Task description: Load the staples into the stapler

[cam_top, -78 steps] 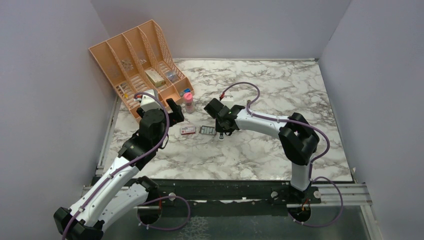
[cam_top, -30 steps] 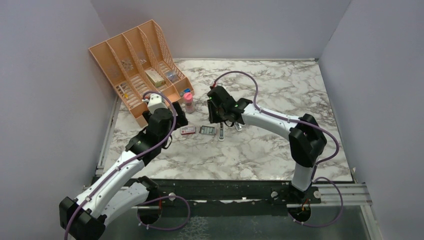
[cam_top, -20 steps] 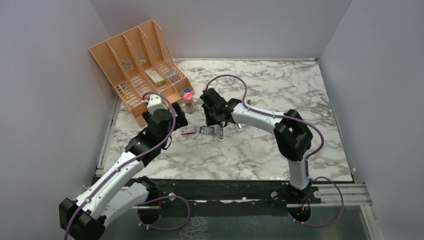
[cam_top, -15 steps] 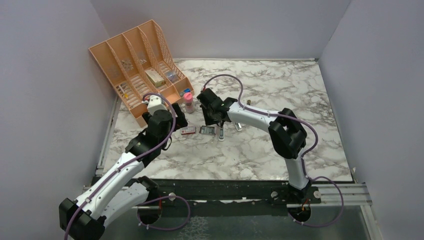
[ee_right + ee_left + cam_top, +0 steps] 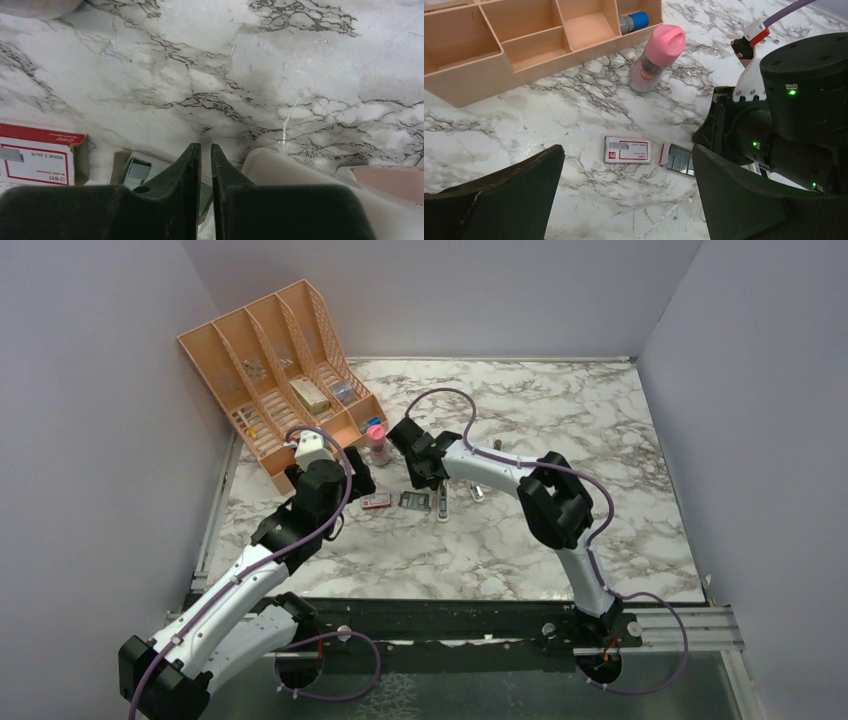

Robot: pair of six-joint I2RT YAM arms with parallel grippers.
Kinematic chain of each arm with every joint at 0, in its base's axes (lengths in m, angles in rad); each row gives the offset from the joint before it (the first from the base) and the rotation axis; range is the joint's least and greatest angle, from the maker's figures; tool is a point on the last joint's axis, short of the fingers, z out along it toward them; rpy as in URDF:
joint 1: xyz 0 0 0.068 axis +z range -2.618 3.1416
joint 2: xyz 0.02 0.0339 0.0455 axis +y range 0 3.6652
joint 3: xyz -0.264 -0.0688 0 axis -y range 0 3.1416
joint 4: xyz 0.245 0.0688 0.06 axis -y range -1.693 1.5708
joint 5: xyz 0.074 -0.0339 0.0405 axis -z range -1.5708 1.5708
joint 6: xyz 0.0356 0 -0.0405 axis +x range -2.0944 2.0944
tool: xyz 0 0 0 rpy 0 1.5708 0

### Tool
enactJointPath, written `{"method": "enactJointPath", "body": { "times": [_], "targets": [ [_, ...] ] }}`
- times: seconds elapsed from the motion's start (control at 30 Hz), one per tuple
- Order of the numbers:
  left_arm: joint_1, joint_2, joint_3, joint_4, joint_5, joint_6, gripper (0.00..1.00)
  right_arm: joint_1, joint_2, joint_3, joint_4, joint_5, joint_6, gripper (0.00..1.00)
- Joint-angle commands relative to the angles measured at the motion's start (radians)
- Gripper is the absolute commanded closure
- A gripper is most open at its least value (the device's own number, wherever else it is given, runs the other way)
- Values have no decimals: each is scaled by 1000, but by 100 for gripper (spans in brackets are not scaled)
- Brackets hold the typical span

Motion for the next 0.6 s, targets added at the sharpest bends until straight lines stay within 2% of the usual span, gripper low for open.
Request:
{"method": "enactJointPath", "body": {
  "times": [0.0,0.2,0.57],
  "targets": [
    [6,-2,-6,21,8,5,1,4,12,-2,-56,36,-4,83],
    [5,-7,-7,21,8,5,1,4,-29,-73,-42,4,-15,83],
    [5,-17,-18,21,9,-1,1,6,-111,-161,-16,-142,-41,83]
  ]
}}
